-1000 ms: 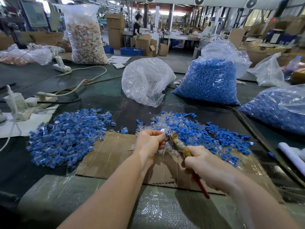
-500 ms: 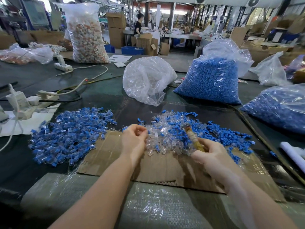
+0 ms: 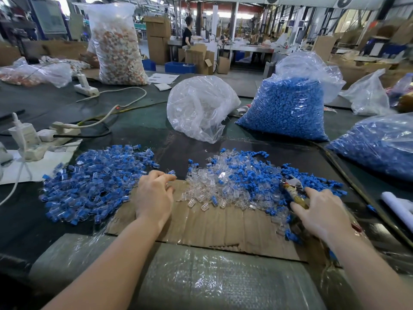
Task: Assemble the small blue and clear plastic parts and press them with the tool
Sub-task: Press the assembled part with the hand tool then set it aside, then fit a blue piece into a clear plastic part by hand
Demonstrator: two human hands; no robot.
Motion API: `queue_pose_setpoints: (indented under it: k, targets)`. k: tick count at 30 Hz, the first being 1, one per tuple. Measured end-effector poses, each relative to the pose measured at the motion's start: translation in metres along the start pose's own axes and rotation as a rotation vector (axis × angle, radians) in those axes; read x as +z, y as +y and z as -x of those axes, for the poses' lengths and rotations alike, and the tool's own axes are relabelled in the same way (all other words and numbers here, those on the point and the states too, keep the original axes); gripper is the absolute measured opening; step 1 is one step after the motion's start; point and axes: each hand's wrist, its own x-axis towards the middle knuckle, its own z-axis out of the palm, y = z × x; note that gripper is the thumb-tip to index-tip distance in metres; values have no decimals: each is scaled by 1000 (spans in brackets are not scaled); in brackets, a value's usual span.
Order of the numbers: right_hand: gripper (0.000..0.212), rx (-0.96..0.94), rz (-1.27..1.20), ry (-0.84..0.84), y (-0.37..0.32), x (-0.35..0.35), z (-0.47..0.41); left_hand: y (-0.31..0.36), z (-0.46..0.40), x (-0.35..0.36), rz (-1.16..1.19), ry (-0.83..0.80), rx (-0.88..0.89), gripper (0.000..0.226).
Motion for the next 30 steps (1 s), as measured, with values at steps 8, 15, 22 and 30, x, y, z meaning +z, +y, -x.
queue_pose_setpoints:
  k: [8, 15, 22, 30]
  targets:
    - [50, 13, 81, -13, 1, 3, 3, 38, 18, 12, 199, -230, 233, 11]
    - [33, -198, -124, 229, -24, 0, 15, 54, 27, 24, 246, -238, 217, 15]
    - [16, -252, -193, 205, -39, 3, 12, 49, 25, 25, 282, -212, 157, 17]
    - [15, -271, -230, 229, -45, 8, 14, 46, 22, 22, 261, -209, 99, 14]
